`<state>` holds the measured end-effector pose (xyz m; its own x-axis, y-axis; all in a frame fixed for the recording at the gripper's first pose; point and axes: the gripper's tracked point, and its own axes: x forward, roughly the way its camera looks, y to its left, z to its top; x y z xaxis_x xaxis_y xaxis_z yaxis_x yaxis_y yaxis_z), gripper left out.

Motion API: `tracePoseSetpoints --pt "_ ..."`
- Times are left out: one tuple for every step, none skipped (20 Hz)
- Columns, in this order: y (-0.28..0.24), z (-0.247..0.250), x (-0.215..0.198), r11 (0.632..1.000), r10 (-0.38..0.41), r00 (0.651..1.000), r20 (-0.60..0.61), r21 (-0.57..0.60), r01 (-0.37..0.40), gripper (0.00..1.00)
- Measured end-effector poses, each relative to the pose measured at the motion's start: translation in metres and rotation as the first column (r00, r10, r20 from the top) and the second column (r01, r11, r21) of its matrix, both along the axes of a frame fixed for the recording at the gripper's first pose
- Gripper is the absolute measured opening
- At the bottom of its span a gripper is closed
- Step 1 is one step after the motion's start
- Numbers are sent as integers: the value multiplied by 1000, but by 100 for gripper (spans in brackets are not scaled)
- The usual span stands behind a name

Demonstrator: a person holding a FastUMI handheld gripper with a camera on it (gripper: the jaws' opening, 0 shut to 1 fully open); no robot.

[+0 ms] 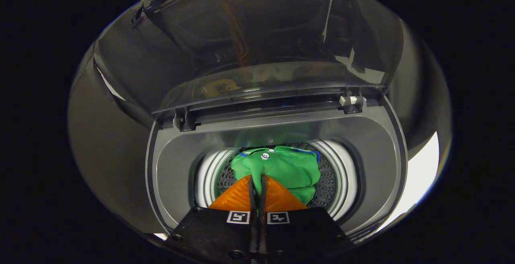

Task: Put the clothes into the washing machine and then close the washing machine lid.

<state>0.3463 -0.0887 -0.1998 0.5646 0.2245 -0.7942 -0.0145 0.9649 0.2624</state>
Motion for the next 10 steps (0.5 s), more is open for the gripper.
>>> tracePoseSetpoints --pt "3 3 -4 1000 4 1000 -20 22 -3 18" --pt "0 0 -4 999 -17 999 -33 30 18 34" --pt "0 -10 -1 999 -33 999 -29 20 34 50" --pt "-7 -8 3 998 -65 998 -14 -6 65 66" --pt "-9 -5 1 998 -69 998 -7 -12 69 82" --pt "-6 -4 -3 998 -60 998 -12 -6 60 98" --pt "-3 -3 -6 999 -48 999 -17 -3 48 98" --pt "-3 -4 -7 999 -38 999 -15 -7 37 98" --pt "-3 -3 -9 999 -32 999 -11 -13 32 98" --pt "-2 -2 -12 1000 -26 1000 -11 -14 25 98"
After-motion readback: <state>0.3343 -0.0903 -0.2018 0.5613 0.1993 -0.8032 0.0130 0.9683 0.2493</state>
